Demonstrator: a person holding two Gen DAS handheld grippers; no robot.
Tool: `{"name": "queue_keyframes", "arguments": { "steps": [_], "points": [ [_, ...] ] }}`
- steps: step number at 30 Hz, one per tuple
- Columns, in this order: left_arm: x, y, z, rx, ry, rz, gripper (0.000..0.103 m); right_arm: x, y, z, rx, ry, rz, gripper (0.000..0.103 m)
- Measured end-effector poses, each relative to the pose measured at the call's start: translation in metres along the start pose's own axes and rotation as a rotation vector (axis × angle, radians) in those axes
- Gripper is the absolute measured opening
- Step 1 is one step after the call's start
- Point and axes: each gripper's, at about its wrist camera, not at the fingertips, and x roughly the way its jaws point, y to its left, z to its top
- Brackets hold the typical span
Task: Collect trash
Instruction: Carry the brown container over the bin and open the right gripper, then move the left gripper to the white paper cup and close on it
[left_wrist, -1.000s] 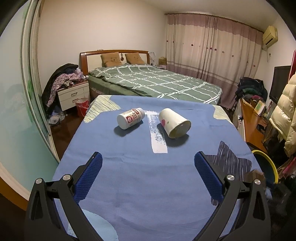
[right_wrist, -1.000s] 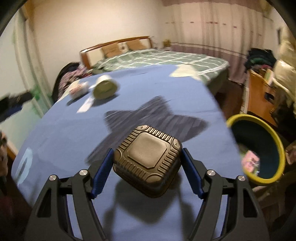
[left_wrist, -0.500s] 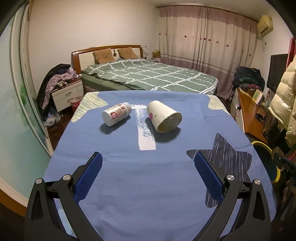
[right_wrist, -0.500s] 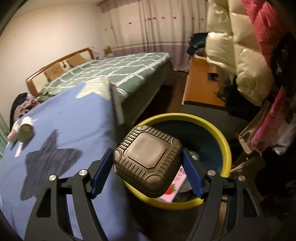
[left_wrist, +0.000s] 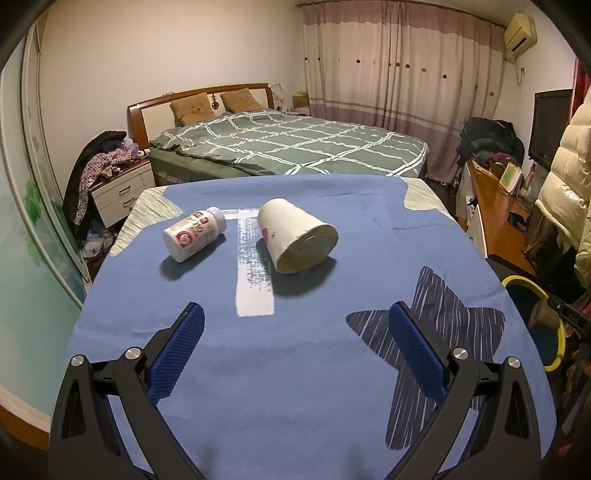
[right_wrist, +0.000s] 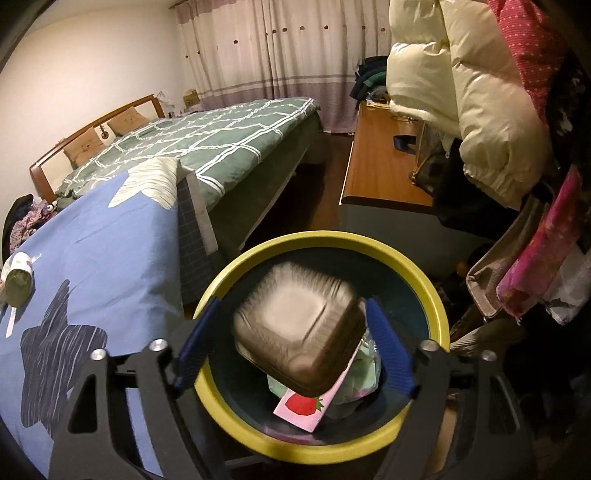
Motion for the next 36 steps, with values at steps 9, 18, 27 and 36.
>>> {"name": "queue_keyframes", "arguments": {
  "steps": [9, 18, 27, 36],
  "points": [
    [0.05, 0.0, 0.011, -0.084, 0.056, 0.029, 0.092, -0.01, 0.005, 0.004, 0.0, -0.043, 0.024, 0.081],
    [0.094, -0.016, 0.022, -0.144, 0.08, 0.027, 0.065, -0.004, 0.008, 0.011, 0.018, -0.057, 0.1, 0.081],
    [0.133, -0.035, 0.035, -0.174, 0.101, 0.072, 0.059, 0.006, 0.003, 0.013, 0.04, -0.053, 0.141, 0.081],
    [0.146, -0.031, 0.041, -0.218, 0.109, 0.104, 0.058, 0.011, -0.004, 0.014, 0.06, -0.044, 0.156, 0.081]
  ]
}}
